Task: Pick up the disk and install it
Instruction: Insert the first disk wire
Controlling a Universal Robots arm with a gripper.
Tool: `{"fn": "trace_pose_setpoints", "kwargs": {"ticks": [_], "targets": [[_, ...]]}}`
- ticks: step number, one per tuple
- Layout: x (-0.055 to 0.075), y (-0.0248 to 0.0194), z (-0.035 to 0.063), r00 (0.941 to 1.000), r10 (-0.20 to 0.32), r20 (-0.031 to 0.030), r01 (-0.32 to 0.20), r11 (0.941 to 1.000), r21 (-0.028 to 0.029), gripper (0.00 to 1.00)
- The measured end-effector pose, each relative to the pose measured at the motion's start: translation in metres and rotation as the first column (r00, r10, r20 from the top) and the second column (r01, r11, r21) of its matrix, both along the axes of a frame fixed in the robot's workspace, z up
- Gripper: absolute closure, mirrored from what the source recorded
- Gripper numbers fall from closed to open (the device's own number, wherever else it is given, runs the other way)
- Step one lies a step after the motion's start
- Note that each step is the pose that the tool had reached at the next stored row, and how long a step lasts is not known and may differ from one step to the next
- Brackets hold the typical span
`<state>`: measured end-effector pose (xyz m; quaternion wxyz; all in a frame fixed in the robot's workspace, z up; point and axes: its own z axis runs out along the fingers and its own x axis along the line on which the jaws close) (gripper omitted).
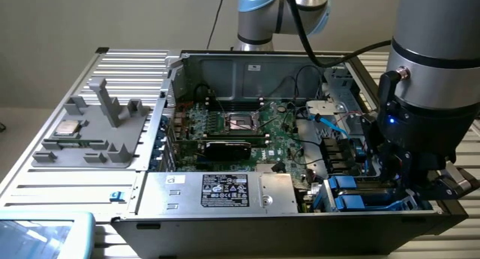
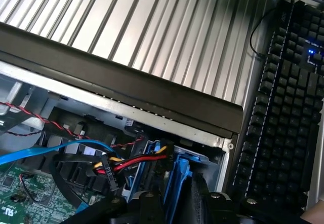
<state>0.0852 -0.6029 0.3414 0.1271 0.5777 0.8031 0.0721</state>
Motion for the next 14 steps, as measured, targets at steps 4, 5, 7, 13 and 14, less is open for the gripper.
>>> {"fn": "trace_pose_setpoints", "kwargs": {"ticks": [4, 5, 7, 13, 14], "targets": [[0.0008, -0.0001, -0.0002, 0.9999, 0.015, 0.0028, -0.015, 0.9998, 0.0118, 0.65], [0.0018, -0.0002, -0.0003, 0.9998, 0.018, 0.0031, -0.018, 0.9998, 0.0136, 0.65], [0.0047, -0.0006, -0.0004, 0.9997, 0.023, 0.0034, -0.023, 0.9996, 0.0155, 0.65], [0.0086, -0.0041, -0.0017, 0.9994, 0.034, 0.0048, -0.034, 0.9992, 0.0229, 0.65], [0.0088, -0.0046, -0.002, 0.9994, 0.035, 0.0051, -0.035, 0.9991, 0.0238, 0.65]]}}
